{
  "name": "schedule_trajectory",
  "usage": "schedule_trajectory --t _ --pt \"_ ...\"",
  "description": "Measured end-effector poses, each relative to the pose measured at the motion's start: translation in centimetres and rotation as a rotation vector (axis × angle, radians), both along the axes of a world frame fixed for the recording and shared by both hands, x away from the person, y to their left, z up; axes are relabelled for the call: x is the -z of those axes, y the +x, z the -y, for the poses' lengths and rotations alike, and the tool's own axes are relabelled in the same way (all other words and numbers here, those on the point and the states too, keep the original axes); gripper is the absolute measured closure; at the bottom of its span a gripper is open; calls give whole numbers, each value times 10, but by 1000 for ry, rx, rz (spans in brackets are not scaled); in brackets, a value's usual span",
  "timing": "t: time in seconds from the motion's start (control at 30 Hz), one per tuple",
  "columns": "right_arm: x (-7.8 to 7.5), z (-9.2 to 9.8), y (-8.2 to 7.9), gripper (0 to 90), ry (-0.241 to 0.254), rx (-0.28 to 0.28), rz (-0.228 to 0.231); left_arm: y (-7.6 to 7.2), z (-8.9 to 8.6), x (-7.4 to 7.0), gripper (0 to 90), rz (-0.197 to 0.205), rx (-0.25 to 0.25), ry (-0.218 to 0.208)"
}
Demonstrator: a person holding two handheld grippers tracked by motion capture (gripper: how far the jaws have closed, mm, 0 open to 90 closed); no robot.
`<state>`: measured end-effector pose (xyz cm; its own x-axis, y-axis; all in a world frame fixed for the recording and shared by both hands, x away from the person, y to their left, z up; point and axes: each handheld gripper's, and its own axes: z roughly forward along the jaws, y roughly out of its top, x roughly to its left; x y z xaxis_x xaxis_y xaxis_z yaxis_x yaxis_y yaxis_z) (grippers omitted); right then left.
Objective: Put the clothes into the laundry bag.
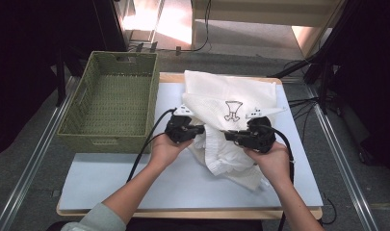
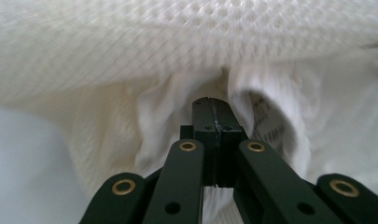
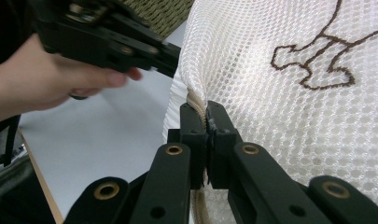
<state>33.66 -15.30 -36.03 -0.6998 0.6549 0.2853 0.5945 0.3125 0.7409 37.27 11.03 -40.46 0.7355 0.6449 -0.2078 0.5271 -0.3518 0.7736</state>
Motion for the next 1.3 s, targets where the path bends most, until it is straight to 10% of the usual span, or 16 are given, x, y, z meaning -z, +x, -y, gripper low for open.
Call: schedule_trajectory --t 0.27,0.4,0.7,1.3 --pt "0 -2 1 887 1 1 -1 -42 4 -10 900 9 100 -39" --pt "-1 -2 0 886 7 3 -1 -47 24 9 900 2 144 27" --pt "-4 -8 -3 887 14 -13 9 -19 56 51 900 145 11 57" --pt "-19 -1 -8 888 113 -45 17 0 80 37 900 185 -86 -18"
